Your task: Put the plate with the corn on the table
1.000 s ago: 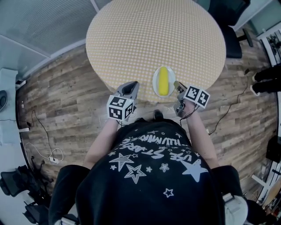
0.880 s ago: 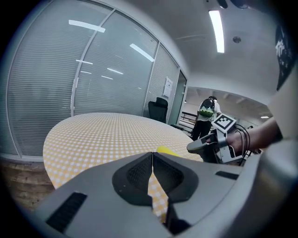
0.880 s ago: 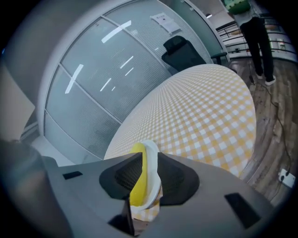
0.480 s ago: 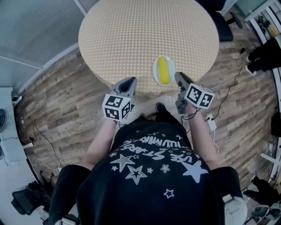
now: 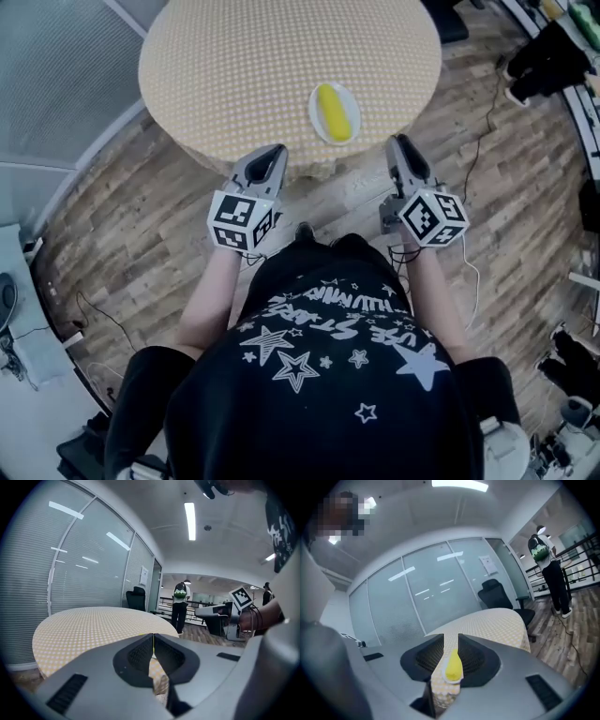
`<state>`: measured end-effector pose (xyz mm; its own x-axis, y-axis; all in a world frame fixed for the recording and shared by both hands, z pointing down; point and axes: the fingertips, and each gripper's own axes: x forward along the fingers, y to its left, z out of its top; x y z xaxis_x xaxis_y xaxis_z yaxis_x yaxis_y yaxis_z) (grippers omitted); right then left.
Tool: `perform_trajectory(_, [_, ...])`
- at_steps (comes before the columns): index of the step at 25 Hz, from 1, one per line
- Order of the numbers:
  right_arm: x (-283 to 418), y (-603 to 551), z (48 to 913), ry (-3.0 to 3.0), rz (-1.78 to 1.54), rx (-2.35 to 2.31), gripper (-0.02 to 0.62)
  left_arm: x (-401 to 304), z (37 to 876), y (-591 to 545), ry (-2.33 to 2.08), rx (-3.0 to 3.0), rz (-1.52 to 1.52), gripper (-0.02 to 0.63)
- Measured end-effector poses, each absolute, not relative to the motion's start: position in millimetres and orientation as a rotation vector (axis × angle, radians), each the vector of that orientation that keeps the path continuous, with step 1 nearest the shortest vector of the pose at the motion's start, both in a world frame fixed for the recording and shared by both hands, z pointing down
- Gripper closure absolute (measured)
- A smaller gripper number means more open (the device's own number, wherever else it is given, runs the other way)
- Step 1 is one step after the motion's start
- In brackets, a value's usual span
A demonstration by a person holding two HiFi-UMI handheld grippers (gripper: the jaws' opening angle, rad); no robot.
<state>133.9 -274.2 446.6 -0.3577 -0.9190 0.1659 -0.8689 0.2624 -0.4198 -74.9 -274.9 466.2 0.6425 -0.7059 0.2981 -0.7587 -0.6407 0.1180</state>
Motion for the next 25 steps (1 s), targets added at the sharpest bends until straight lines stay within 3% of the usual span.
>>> perform_trajectory(10, [145.8,-207.8,403.8,2.503,-0.441,-1.572,0.494,-61.2,437.5,-214.4,-1.284,2.636,0.26,0.595])
perform_trajectory(25, [140.2,-50.7,390.0,2.74,-0.392,-1.278,0.495,-9.0,403.1,-41.9,-1.378,2.665,0.241,0.595])
